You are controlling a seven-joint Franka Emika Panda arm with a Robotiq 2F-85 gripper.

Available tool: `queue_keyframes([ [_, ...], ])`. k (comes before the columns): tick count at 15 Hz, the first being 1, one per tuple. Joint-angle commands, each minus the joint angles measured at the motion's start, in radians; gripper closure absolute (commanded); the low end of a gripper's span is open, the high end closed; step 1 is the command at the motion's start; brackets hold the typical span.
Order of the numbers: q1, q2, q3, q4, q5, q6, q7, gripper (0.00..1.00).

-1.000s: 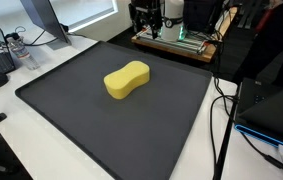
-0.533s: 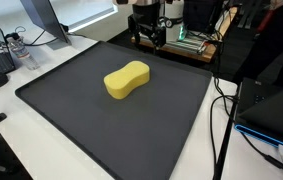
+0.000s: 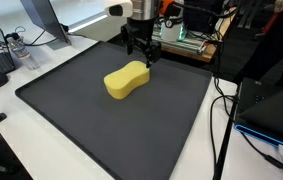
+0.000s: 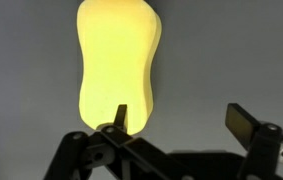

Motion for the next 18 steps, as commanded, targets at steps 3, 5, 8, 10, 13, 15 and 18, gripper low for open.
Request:
queue_keyframes([
  [3,0.048,0.132,-0.066,0.184,-0.066,-0.041,0.029,0.0],
  [5,0.046,0.164,-0.084,0.236,-0.056,-0.039,0.02,0.0],
  [8,0.036,0.206,-0.111,0.31,-0.039,-0.042,0.01,0.0],
  [10,0.025,0.227,-0.124,0.349,-0.02,-0.046,-0.008,0.0],
  [13,0.003,0.256,-0.14,0.401,0.01,-0.051,-0.038,0.0],
  [15,-0.013,0.277,-0.147,0.439,0.035,-0.054,-0.048,0.0],
  [18,-0.042,0.305,-0.152,0.487,0.088,-0.063,-0.067,0.0],
])
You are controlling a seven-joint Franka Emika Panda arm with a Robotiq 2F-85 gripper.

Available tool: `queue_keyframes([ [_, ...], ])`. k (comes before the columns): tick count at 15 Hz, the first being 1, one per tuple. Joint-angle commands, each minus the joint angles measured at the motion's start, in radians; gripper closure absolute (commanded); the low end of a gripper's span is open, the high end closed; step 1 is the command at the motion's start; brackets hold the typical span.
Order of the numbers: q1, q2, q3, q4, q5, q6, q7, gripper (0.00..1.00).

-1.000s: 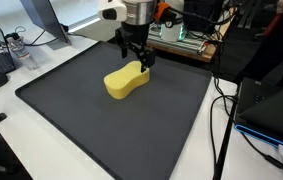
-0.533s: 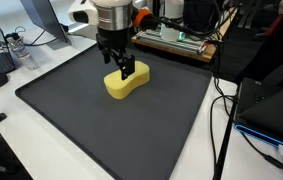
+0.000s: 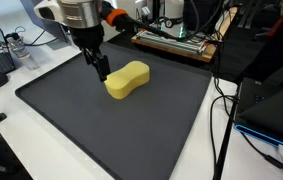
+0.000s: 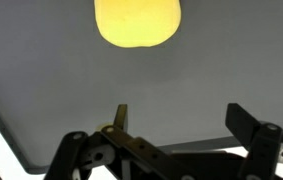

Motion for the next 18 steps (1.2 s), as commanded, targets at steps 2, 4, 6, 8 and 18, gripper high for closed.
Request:
queue_keyframes([
  [2,-0.044,0.06,-0.008,0.107,0.102,-0.045,-0.055,0.0],
  [4,-0.073,0.06,-0.008,0.105,0.141,-0.034,-0.086,0.0],
  [6,-0.103,0.052,-0.008,0.089,0.179,-0.027,-0.115,0.0],
  [8,-0.138,0.033,-0.005,0.059,0.225,-0.02,-0.154,0.0],
  [18,-0.255,-0.155,0.0,-0.307,0.418,0.103,-0.378,0.0],
])
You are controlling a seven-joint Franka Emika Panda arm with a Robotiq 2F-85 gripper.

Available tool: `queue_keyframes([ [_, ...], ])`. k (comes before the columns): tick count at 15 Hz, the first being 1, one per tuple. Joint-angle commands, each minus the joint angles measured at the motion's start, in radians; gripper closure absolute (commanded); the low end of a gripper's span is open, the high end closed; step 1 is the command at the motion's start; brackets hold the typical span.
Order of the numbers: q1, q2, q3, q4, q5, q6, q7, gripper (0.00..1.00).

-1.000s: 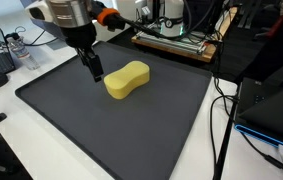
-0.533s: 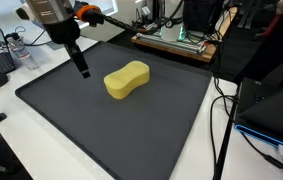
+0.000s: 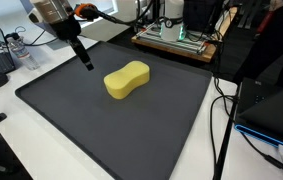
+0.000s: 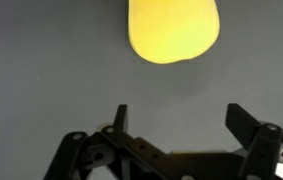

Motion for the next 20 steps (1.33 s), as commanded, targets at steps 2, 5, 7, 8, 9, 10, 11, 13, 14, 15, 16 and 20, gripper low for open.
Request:
queue_keyframes([
  [2,-0.031,-0.169,0.006,-0.296,0.091,0.125,-0.106,0.0],
  [5,-0.026,-0.246,0.002,-0.445,0.093,0.19,-0.149,0.0],
  [7,-0.018,-0.282,0.004,-0.519,0.085,0.217,-0.17,0.0],
  [8,-0.013,-0.294,0.005,-0.549,0.078,0.229,-0.179,0.0],
  [9,-0.009,-0.305,0.007,-0.576,0.077,0.24,-0.19,0.0],
  [10,-0.007,-0.313,0.011,-0.602,0.08,0.254,-0.209,0.0],
  [11,-0.006,-0.316,0.016,-0.621,0.089,0.266,-0.23,0.0],
  [13,-0.007,-0.316,0.024,-0.65,0.102,0.278,-0.263,0.0],
  [14,-0.01,-0.314,0.029,-0.663,0.118,0.289,-0.287,0.0],
  [15,-0.015,-0.309,0.033,-0.674,0.136,0.302,-0.312,0.0],
  [16,-0.019,-0.306,0.036,-0.685,0.158,0.316,-0.338,0.0],
  [20,-0.033,-0.3,0.045,-0.73,0.24,0.36,-0.452,0.0],
])
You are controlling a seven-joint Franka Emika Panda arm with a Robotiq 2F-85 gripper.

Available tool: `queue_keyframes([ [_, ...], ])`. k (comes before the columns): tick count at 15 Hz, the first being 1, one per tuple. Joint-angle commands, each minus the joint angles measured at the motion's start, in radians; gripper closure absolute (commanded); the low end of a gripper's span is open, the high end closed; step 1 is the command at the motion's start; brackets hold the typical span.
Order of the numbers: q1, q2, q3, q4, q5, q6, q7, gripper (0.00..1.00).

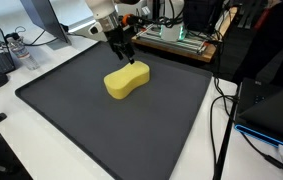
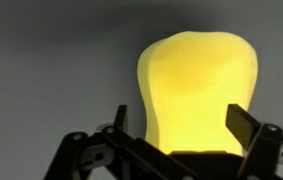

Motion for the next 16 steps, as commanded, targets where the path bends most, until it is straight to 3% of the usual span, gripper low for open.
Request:
queue_keyframes([
  [1,-0.024,-0.016,0.018,-0.056,0.092,0.05,-0.122,0.0],
  [9,-0.088,0.053,0.05,-0.07,0.318,0.082,-0.415,0.0],
  [16,-0.152,0.104,0.089,-0.09,0.656,0.176,-0.795,0.0],
])
